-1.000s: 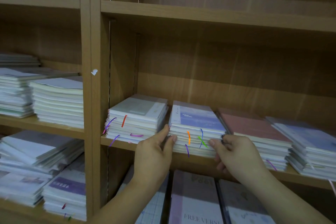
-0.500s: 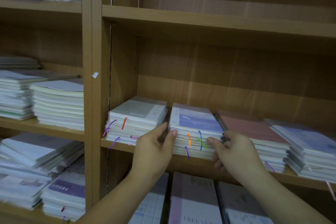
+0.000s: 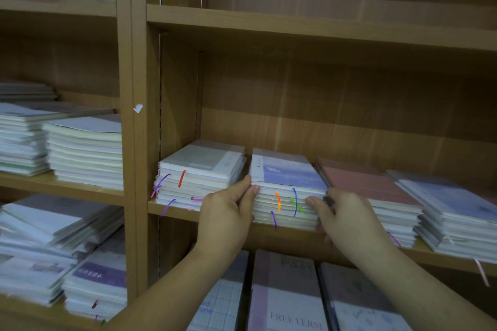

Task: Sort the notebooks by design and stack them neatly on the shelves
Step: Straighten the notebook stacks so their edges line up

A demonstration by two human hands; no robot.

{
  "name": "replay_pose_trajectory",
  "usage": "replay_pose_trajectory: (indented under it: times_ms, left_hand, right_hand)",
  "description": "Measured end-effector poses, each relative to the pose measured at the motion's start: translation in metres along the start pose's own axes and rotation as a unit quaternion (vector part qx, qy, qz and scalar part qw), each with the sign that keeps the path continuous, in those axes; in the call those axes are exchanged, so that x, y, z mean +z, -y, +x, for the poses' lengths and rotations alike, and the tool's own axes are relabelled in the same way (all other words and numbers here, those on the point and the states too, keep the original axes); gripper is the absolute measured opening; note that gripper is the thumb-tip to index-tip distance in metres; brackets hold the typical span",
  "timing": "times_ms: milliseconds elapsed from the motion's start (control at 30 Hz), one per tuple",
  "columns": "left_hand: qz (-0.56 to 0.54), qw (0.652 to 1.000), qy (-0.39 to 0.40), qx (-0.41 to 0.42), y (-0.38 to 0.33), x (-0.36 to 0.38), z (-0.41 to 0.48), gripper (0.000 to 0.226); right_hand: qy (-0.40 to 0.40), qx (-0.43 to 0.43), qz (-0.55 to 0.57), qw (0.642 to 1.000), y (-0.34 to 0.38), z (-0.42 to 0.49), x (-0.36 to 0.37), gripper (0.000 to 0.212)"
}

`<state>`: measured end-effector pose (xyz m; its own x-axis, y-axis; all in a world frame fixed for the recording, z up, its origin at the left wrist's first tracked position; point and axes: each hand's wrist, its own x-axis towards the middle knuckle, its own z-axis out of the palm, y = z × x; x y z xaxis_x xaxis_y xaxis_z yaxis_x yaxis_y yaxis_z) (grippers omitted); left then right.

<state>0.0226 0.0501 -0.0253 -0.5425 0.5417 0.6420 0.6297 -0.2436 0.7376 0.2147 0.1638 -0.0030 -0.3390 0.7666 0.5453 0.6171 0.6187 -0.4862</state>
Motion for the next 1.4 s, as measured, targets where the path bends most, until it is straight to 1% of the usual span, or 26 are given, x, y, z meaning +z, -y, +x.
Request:
replay_pose_trajectory:
  times_ms: [67, 133, 233, 300, 367, 400, 467, 533, 567, 667, 833, 967, 1100, 1167, 1233, 1300, 1400]
  left_hand:
    - [-0.043, 0.999, 0.011, -0.02, 0.002, -0.004, -0.002, 0.029]
    - [-0.068, 0.998, -0.009, -0.017, 0.011, -0.011, -0.006, 0.026]
    - [-0.025, 0.999, -0.032, -0.007, 0.028, -0.02, -0.014, 0.022]
    - [-0.013, 1.0, -0.008, -0.006, 0.03, -0.022, -0.019, 0.022]
    - [-0.029, 0.999, 0.041, -0.005, 0.025, -0.02, -0.023, 0.036]
    - [-0.038, 0.998, 0.053, -0.008, 0.024, -0.017, -0.024, 0.04]
    - [-0.043, 0.998, 0.034, -0.007, 0.027, -0.012, -0.027, 0.033]
    - [-0.032, 0.999, 0.006, 0.0, 0.03, -0.007, -0.029, 0.024]
    - [-0.032, 0.999, 0.0, 0.005, 0.03, -0.004, -0.03, 0.023]
    - [-0.046, 0.999, -0.018, -0.011, 0.024, 0.002, -0.033, 0.035]
    - [-0.047, 0.997, -0.051, -0.023, 0.024, 0.01, -0.039, 0.036]
    - [-0.041, 0.997, -0.047, -0.043, 0.028, 0.013, -0.04, 0.034]
    - [-0.054, 0.996, -0.033, -0.06, 0.029, 0.006, -0.035, 0.034]
    - [-0.058, 0.996, -0.013, -0.059, 0.025, 0.003, -0.031, 0.025]
    - [-0.046, 0.998, 0.005, -0.04, 0.022, 0.001, -0.028, 0.015]
    - [-0.021, 0.999, 0.007, -0.025, 0.018, 0.0, -0.028, 0.019]
    - [0.001, 0.999, -0.027, -0.029, 0.02, 0.001, -0.028, 0.026]
  right_hand:
    - [0.007, -0.008, -0.01, 1.0, 0.0, -0.002, -0.005, 0.046]
    - [0.016, -0.005, 0.001, 1.0, 0.0, -0.005, -0.009, 0.049]
    - [0.047, 0.026, 0.007, 0.999, -0.001, -0.012, -0.005, 0.054]
    - [0.051, 0.043, 0.016, 0.998, -0.002, -0.017, 0.002, 0.053]
    - [0.046, 0.044, 0.011, 0.998, -0.001, -0.021, 0.005, 0.051]
    - [0.041, 0.037, -0.009, 0.998, -0.001, -0.023, 0.007, 0.052]
    - [0.034, 0.026, -0.039, 0.998, 0.0, -0.027, 0.009, 0.053]
    - [0.026, 0.024, -0.038, 0.999, -0.002, -0.029, 0.013, 0.052]
    - [0.02, 0.024, -0.031, 0.999, -0.003, -0.029, 0.015, 0.05]
    - [0.002, 0.028, -0.015, 0.999, -0.005, -0.03, 0.019, 0.049]
    - [-0.006, 0.052, 0.04, 0.998, -0.009, -0.03, 0.029, 0.047]
    - [-0.014, 0.046, 0.037, 0.998, -0.009, -0.032, 0.034, 0.043]
    - [0.016, 0.044, 0.043, 0.998, -0.01, -0.032, 0.025, 0.044]
    - [0.019, 0.046, 0.051, 0.997, -0.012, -0.029, 0.017, 0.046]
    - [0.013, 0.043, 0.062, 0.997, -0.011, -0.025, 0.012, 0.047]
    - [0.012, 0.03, 0.06, 0.998, -0.008, -0.023, 0.012, 0.045]
    - [0.009, 0.017, 0.035, 0.999, -0.006, -0.023, 0.013, 0.041]
